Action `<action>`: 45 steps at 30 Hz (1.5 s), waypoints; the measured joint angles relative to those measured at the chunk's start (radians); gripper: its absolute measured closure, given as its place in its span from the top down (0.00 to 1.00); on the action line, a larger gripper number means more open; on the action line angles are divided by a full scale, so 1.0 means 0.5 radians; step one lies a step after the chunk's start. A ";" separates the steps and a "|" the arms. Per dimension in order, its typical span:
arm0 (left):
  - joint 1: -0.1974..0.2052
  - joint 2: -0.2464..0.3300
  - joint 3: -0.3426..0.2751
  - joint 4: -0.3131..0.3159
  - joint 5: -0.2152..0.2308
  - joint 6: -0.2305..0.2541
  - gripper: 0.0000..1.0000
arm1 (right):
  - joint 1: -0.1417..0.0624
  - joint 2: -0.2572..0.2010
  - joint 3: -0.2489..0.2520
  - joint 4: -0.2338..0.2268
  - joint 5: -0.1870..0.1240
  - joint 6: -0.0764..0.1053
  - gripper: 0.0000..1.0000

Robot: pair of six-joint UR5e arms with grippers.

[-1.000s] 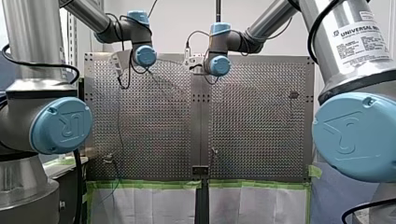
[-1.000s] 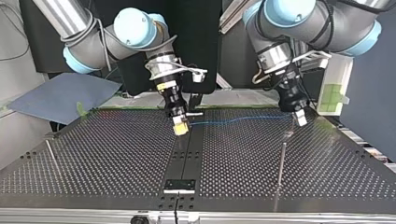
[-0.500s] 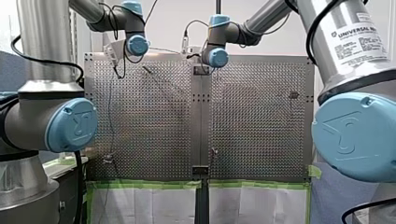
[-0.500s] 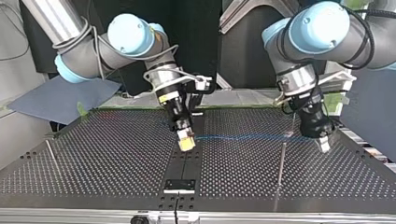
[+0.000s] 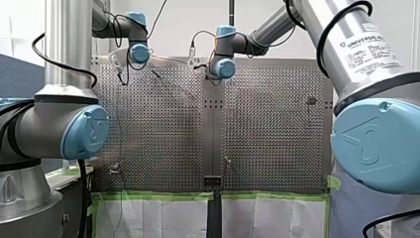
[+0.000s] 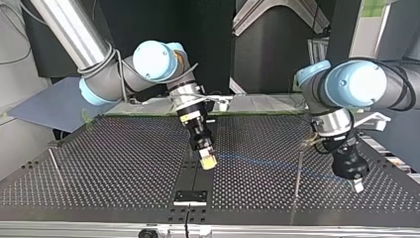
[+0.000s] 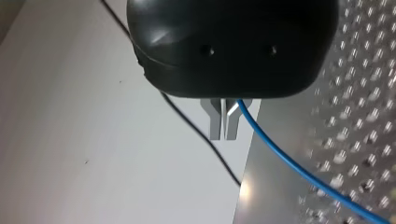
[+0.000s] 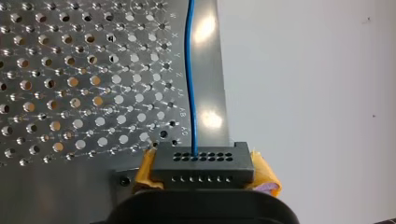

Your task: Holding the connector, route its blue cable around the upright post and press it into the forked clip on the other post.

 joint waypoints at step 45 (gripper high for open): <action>0.183 -0.392 0.017 0.034 0.471 -0.082 0.07 | -0.069 0.254 -0.073 -0.044 0.023 -0.005 0.00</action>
